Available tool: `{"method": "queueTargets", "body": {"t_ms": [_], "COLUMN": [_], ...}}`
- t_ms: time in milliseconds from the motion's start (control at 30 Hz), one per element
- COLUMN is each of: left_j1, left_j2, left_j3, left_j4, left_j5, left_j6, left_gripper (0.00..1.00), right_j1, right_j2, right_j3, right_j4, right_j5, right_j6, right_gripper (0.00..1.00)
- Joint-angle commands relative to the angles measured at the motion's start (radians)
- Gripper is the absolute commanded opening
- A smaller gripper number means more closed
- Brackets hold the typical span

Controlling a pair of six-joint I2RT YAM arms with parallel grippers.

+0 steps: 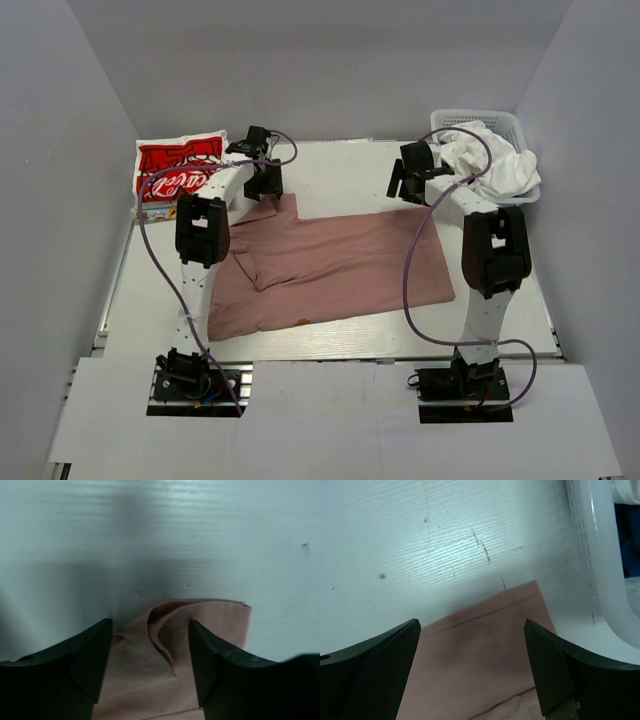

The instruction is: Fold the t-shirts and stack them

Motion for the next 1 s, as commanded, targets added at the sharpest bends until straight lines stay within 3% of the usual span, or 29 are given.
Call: {"method": "queueTargets", "body": {"t_ms": [0, 167, 267, 300, 333, 567, 600, 667, 700, 767, 800, 867, 900, 967], "left_j1": [-0.013, -0.023, -0.023, -0.023, -0.023, -0.012, -0.003, -0.003, -0.003, -0.012, -0.021, -0.021, -0.021, -0.012], "left_j2": [-0.006, -0.076, -0.095, -0.095, -0.095, -0.161, -0.187, -0.219, -0.236, -0.276, -0.290, -0.314, -0.337, -0.365], "left_j3": [0.055, -0.112, -0.136, -0.136, -0.136, -0.152, -0.170, -0.202, -0.228, -0.254, -0.285, -0.314, -0.339, -0.365], "left_j4": [-0.071, -0.003, 0.009, 0.009, 0.009, 0.017, 0.017, 0.027, 0.027, 0.018, 0.018, 0.032, 0.041, 0.052], "left_j5": [-0.005, 0.029, 0.006, 0.006, 0.006, 0.121, 0.121, 0.156, 0.170, 0.179, 0.190, 0.235, 0.244, 0.244], "left_j6": [0.067, 0.077, 0.096, 0.096, 0.116, 0.339, 0.365, 0.452, 0.477, 0.539, 0.552, 0.552, 0.552, 0.552], "left_gripper": [0.70, 0.44, 0.18, 0.04, 0.00, 0.00, 0.00, 0.00, 0.00, 0.00, 0.00, 0.00, 0.00, 0.00], "right_j1": [-0.013, -0.042, -0.047, -0.051, -0.051, -0.053, -0.050, -0.048, -0.050, -0.048, -0.050, -0.048, -0.045, -0.044], "right_j2": [0.045, 0.120, 0.144, 0.148, 0.157, 0.225, 0.237, 0.234, 0.234, 0.225, 0.219, 0.202, 0.179, 0.161], "right_j3": [0.083, 0.128, 0.120, 0.120, 0.120, 0.169, 0.174, 0.169, 0.160, 0.152, 0.143, 0.126, 0.123, 0.103], "right_j4": [-0.054, -0.077, -0.074, -0.074, -0.068, -0.092, -0.092, -0.091, -0.088, -0.084, -0.081, -0.077, -0.071, -0.057], "right_j5": [0.034, 0.010, -0.002, -0.005, -0.012, -0.042, -0.042, -0.051, -0.054, -0.056, -0.055, -0.058, -0.058, -0.047], "right_j6": [-0.021, -0.005, 0.013, 0.019, 0.022, 0.045, 0.053, 0.053, 0.054, 0.059, 0.061, 0.061, 0.058, 0.051], "right_gripper": [0.90, 0.90, 0.90, 0.90, 0.90, 0.87, 0.84, 0.67, 0.49, 0.35, 0.22, 0.13, 0.00, 0.00]}}
